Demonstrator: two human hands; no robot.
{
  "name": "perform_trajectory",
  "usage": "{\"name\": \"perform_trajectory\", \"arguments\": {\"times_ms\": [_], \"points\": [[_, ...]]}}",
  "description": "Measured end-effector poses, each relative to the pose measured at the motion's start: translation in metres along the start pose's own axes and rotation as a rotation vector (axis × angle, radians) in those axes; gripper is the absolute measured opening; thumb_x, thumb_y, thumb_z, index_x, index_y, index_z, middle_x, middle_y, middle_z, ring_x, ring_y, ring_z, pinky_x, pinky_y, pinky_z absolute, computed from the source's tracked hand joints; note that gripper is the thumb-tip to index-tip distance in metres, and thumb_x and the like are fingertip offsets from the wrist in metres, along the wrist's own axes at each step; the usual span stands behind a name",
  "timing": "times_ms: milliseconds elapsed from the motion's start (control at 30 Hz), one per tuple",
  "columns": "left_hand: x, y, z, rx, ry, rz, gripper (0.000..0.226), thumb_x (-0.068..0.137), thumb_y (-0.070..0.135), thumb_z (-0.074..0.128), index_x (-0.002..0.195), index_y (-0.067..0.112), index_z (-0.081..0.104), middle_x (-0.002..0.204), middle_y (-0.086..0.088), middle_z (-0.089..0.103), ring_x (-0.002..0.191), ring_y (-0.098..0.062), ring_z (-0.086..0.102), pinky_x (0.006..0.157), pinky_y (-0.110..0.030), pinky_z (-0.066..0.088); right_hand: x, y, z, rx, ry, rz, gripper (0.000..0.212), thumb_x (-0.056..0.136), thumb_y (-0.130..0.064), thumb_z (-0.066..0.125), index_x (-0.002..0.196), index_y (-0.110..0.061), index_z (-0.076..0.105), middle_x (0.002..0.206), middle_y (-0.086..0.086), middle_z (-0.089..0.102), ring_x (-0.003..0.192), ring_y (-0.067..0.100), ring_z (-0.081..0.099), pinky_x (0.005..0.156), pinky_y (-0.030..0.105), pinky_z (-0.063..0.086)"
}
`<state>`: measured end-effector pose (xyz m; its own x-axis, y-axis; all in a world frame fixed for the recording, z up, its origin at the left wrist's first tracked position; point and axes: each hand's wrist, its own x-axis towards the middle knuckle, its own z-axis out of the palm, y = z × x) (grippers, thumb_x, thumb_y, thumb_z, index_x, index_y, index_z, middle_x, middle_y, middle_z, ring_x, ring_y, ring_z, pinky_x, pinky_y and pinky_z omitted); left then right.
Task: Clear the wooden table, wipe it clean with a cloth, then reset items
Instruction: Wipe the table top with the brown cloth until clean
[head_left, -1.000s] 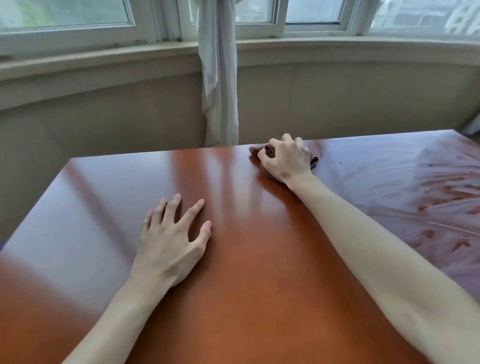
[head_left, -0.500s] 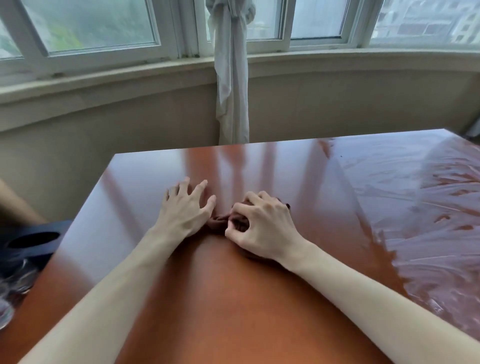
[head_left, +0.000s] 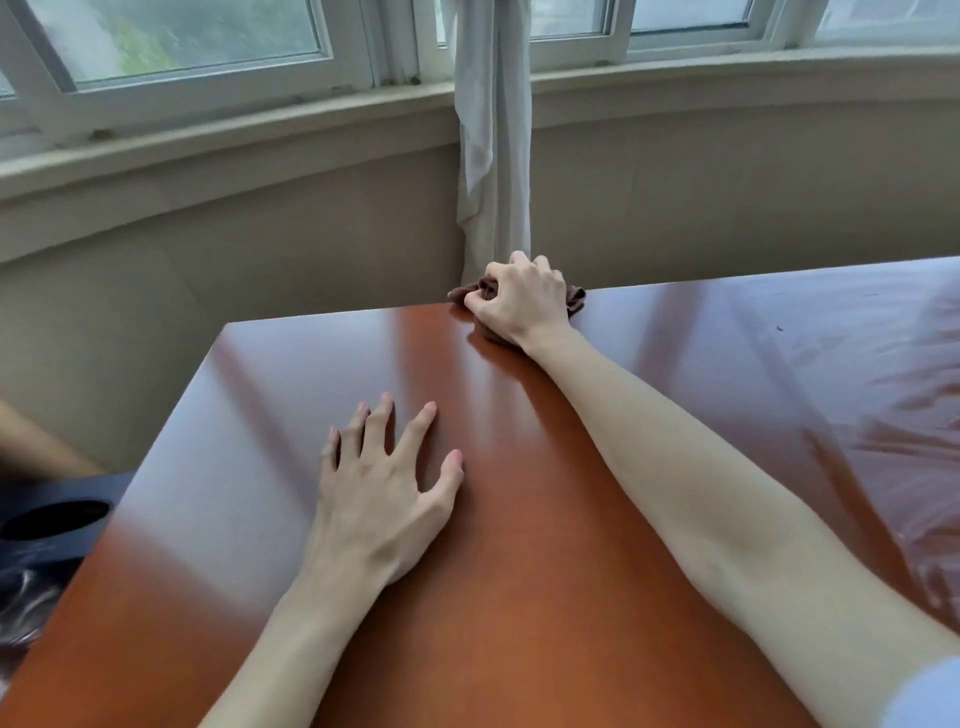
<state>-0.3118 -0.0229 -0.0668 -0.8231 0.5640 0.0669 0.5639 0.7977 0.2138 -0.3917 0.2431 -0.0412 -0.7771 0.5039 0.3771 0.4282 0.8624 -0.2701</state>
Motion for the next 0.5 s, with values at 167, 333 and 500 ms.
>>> {"name": "perform_trajectory", "arguments": {"times_ms": [167, 333, 500], "points": [[-0.001, 0.0, -0.003, -0.045, -0.011, 0.015, 0.069, 0.092, 0.069, 0.023, 0.156, 0.043, 0.025, 0.166, -0.004, 0.017, 0.154, -0.024, 0.008, 0.125, -0.047, 0.005, -0.118, -0.011, -0.044, 0.055, -0.019, -0.112, 0.033, 0.082, -0.054, 0.058, 0.086, -0.022, 0.068, 0.094, 0.002, 0.06, 0.091, 0.032, 0.056, 0.079, 0.039, 0.046], [-0.006, -0.001, -0.011, -0.025, -0.078, 0.044, 0.07, 0.094, 0.069, 0.024, 0.158, 0.041, 0.021, 0.168, -0.008, 0.013, 0.154, -0.029, 0.008, 0.124, -0.048, 0.005, -0.267, -0.032, -0.095, 0.096, 0.03, -0.24, 0.026, 0.08, -0.052, 0.06, 0.088, -0.029, 0.069, 0.091, -0.006, 0.059, 0.088, 0.024, 0.054, 0.08, 0.035, 0.044], [0.002, -0.029, -0.033, -0.009, -0.137, 0.149, 0.064, 0.097, 0.065, 0.036, 0.155, 0.041, 0.03, 0.166, -0.009, 0.021, 0.151, -0.03, 0.018, 0.124, -0.043, 0.013, -0.297, -0.043, -0.106, 0.113, -0.019, -0.397, 0.027, 0.08, -0.053, 0.058, 0.085, -0.028, 0.069, 0.092, -0.009, 0.059, 0.087, 0.02, 0.053, 0.079, 0.033, 0.046]]}}
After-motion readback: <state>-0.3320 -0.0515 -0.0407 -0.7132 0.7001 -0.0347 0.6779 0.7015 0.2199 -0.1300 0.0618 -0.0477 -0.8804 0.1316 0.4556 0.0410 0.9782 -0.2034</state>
